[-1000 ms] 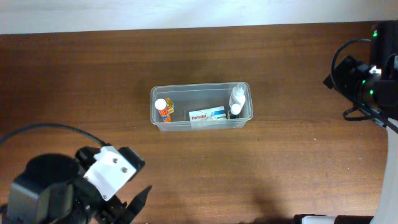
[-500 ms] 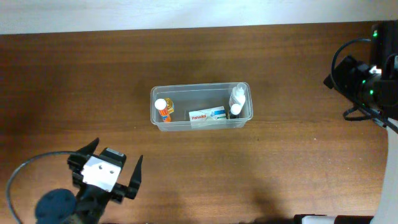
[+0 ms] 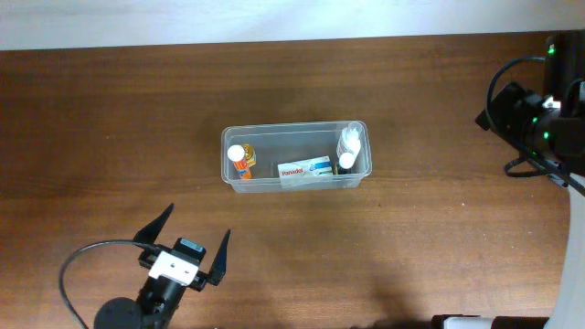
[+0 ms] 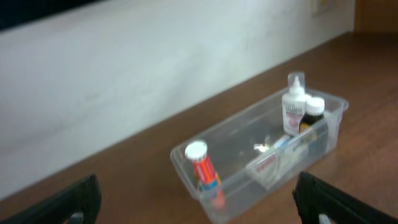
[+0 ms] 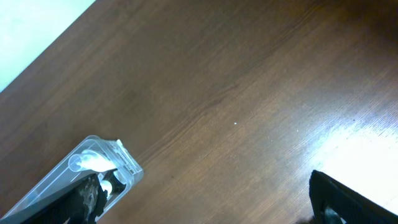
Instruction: Pack container
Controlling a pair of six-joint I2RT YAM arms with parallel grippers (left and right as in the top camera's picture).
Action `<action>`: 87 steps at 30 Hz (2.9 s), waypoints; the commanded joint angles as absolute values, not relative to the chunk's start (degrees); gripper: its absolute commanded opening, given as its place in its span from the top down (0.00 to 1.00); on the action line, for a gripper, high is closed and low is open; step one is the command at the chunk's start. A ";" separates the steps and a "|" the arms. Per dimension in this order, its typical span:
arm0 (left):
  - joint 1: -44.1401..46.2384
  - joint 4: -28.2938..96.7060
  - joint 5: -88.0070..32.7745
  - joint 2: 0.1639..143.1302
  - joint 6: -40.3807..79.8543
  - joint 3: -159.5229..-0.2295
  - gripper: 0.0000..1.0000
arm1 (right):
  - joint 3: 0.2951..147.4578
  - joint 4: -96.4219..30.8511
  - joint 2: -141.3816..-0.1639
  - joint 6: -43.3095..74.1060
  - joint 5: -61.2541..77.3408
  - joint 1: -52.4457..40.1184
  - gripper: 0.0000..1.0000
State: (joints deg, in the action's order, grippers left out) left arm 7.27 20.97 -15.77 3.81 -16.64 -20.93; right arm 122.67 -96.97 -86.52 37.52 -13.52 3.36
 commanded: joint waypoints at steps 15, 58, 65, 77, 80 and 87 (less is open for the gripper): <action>7.44 -1.93 -13.74 0.30 -16.34 -5.39 0.01 | 123.22 -97.30 -86.67 37.71 -14.20 3.84 0.02; 5.85 3.68 -10.68 0.30 -15.20 -0.54 0.01 | 123.22 -97.30 -86.67 37.71 -14.20 3.84 0.02; 5.85 3.68 -10.68 0.30 -15.20 -0.54 0.01 | 123.20 -97.27 -84.55 37.71 -14.20 3.49 0.02; 5.85 3.68 -10.68 0.30 -15.20 -0.54 0.01 | 108.64 -94.89 -66.13 37.71 -15.29 -1.28 0.02; 5.85 3.68 -10.68 0.30 -15.20 -0.54 0.01 | 100.38 -90.91 -59.59 37.80 -15.18 -1.50 0.02; 5.85 3.68 -10.68 0.30 -15.20 -0.54 0.01 | 73.19 -65.21 -42.46 37.91 -11.81 -1.50 0.02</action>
State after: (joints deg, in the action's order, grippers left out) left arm 6.22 3.66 -11.16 0.78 -15.99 -0.97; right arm 83.40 -71.61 -48.42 37.50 -13.78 -0.97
